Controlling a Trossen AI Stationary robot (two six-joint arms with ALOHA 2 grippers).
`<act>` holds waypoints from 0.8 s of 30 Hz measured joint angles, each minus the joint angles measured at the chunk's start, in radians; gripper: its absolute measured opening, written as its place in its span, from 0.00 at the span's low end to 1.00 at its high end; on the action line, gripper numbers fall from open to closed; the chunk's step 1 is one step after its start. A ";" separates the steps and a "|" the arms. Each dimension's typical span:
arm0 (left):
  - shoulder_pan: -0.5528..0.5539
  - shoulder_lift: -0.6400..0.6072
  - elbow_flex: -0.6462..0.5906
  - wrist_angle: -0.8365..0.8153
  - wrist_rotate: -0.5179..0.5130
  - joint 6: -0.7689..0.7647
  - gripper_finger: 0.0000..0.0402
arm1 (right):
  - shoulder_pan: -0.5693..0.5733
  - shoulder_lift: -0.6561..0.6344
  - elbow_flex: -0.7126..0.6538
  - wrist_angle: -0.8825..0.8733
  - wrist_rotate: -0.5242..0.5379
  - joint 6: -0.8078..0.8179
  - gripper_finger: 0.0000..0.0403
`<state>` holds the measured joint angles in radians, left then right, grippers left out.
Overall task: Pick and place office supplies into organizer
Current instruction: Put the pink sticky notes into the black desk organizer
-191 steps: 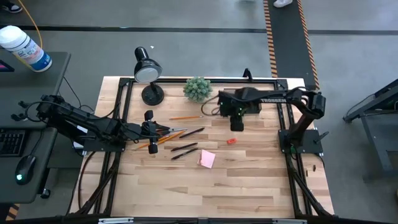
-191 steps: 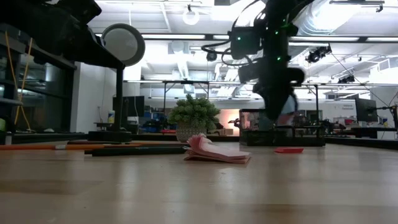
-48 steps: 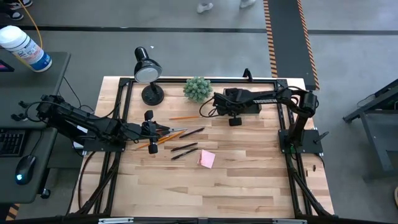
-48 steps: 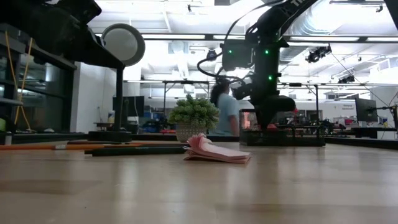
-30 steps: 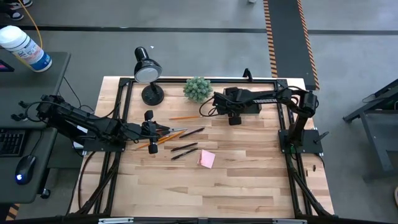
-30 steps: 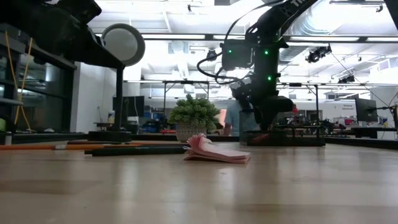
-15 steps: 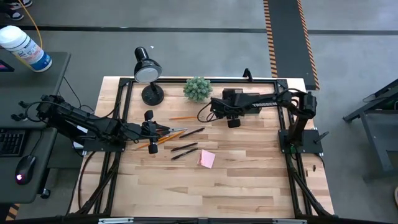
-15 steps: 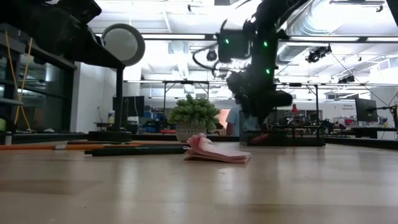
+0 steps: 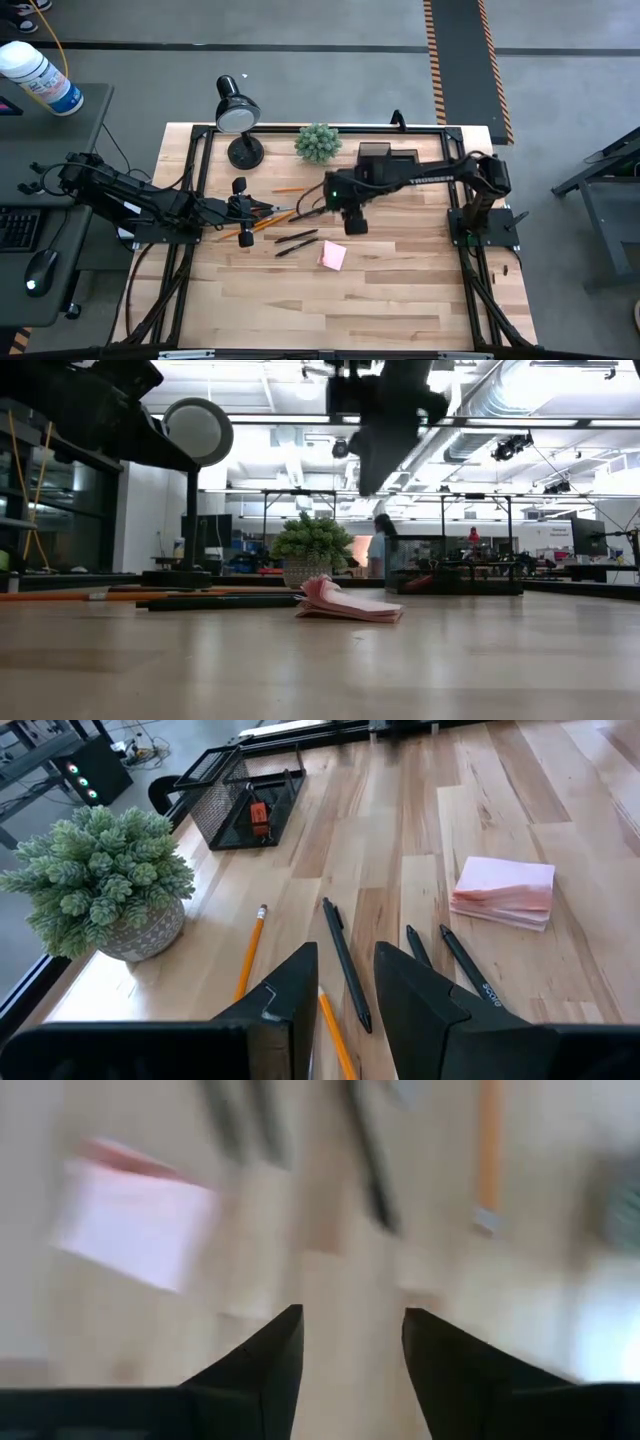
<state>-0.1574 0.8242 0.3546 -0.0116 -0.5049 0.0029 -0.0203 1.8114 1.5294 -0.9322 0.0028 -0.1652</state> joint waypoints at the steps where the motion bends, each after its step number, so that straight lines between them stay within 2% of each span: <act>1: 0.000 0.000 0.000 0.000 0.000 0.000 0.22 | 0.018 0.000 0.006 0.004 -0.019 0.008 0.40; 4: 0.000 0.000 0.000 0.000 0.000 0.000 0.22 | 0.075 0.000 0.010 0.033 -0.049 0.001 0.40; 8: 0.000 0.000 0.000 0.000 0.000 0.000 0.22 | 0.149 0.004 0.010 0.057 -0.036 -0.138 0.38; 11: 0.000 0.000 0.000 0.000 0.000 0.000 0.22 | 0.196 0.010 0.010 0.087 0.009 -0.256 0.38; 16: 0.000 0.000 0.000 0.000 0.000 0.000 0.22 | 0.248 0.010 0.010 0.169 0.115 -0.344 0.40; 20: 0.000 0.000 0.000 0.000 0.000 0.000 0.22 | 0.258 0.011 0.010 0.199 0.102 -0.392 0.40; 24: 0.000 0.000 0.000 0.000 0.000 0.000 0.22 | 0.252 0.027 0.010 0.219 0.007 -0.427 0.40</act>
<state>-0.1577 0.8242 0.3546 -0.0113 -0.5049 0.0030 0.2313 1.8383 1.5391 -0.7137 0.0101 -0.5921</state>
